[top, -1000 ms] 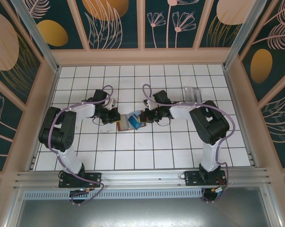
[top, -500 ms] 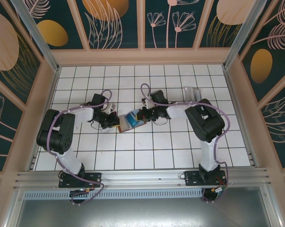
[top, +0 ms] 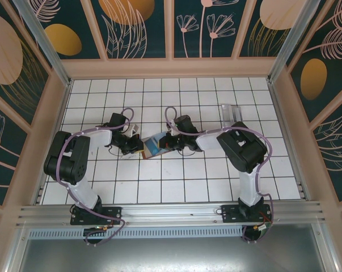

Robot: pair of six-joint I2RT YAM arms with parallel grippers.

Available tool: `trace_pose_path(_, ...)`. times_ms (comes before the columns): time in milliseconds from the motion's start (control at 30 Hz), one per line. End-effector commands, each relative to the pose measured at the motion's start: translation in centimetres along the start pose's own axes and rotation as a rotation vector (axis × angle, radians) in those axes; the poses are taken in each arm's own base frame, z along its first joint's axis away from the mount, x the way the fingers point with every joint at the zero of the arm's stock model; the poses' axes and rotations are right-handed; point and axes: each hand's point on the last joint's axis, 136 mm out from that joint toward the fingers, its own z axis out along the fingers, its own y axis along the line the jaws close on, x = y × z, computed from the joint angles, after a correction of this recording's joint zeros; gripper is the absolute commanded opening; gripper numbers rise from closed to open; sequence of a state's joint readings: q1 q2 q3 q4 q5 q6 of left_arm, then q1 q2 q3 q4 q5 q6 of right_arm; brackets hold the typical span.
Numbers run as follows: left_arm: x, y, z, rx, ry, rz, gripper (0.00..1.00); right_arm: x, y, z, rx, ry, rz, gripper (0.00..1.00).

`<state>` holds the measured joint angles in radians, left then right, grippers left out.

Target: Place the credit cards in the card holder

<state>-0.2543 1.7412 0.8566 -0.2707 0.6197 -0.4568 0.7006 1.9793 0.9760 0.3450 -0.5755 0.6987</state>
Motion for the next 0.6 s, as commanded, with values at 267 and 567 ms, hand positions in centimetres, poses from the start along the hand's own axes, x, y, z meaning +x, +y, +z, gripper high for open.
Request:
trace_pose_path(267, 1.4, 1.1, 0.6, -0.020, 0.044, -0.039, 0.00, -1.0, 0.1, 0.2, 0.002, -0.087, -0.006, 0.00)
trace_pose_path(567, 1.1, 1.3, 0.8, -0.030, 0.041, -0.041, 0.00, 0.0, 0.5, 1.3, -0.029, -0.043, -0.049, 0.01)
